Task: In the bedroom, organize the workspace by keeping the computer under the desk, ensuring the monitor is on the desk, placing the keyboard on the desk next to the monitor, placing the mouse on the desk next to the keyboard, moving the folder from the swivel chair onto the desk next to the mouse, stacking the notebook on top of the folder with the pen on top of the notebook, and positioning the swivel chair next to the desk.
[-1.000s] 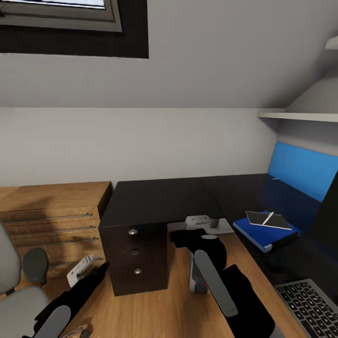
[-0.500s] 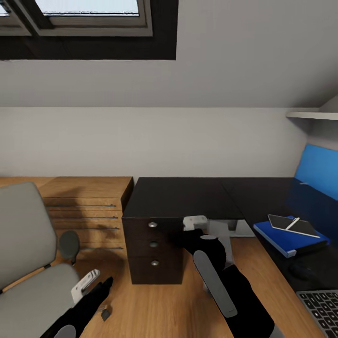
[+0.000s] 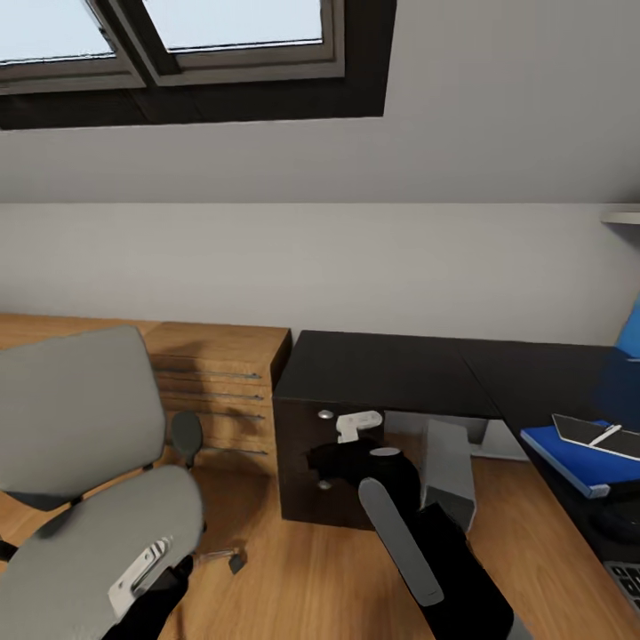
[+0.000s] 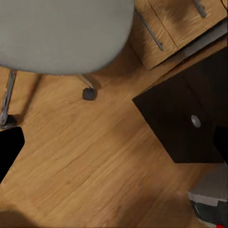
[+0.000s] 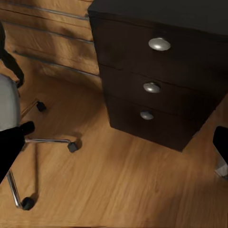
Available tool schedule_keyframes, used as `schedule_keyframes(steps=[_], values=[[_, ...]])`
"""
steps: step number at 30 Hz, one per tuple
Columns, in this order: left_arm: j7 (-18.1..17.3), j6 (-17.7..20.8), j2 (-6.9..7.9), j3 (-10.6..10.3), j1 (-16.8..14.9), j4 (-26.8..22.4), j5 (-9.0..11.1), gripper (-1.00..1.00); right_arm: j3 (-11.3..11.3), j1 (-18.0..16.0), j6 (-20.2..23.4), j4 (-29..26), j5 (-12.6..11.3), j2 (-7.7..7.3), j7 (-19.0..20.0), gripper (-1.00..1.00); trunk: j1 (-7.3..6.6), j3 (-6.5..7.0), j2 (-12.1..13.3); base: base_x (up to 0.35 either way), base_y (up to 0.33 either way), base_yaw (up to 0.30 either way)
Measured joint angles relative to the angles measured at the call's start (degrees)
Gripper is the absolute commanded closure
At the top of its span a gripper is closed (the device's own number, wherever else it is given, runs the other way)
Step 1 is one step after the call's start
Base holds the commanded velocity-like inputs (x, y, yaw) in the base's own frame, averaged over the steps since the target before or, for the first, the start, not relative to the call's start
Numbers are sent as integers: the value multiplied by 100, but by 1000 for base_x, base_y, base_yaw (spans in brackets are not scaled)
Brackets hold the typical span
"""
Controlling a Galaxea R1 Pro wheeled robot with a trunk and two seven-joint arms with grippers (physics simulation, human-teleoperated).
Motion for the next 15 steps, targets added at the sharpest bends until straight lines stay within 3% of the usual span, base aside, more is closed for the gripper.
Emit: schedule_keyframes(steps=[1, 6, 15], values=[[248, -14, -2, 1, 6, 0, -35, -100, 135, 1, 0, -1, -2, -3, -1, -100, 0, 0, 0, -4, 0, 277], [730, -36, -11, -4, 16, 1, -140, -100, 378, 5, 7, -5, 2, 4, -2, -100, 0, 0, 0, -2, 0, 277], [831, -42, -7, -22, 18, 20, -173, -100, 439, 6, 13, -3, -4, 17, -2, -100, 0, 0, 0, 0, 0, 278]])
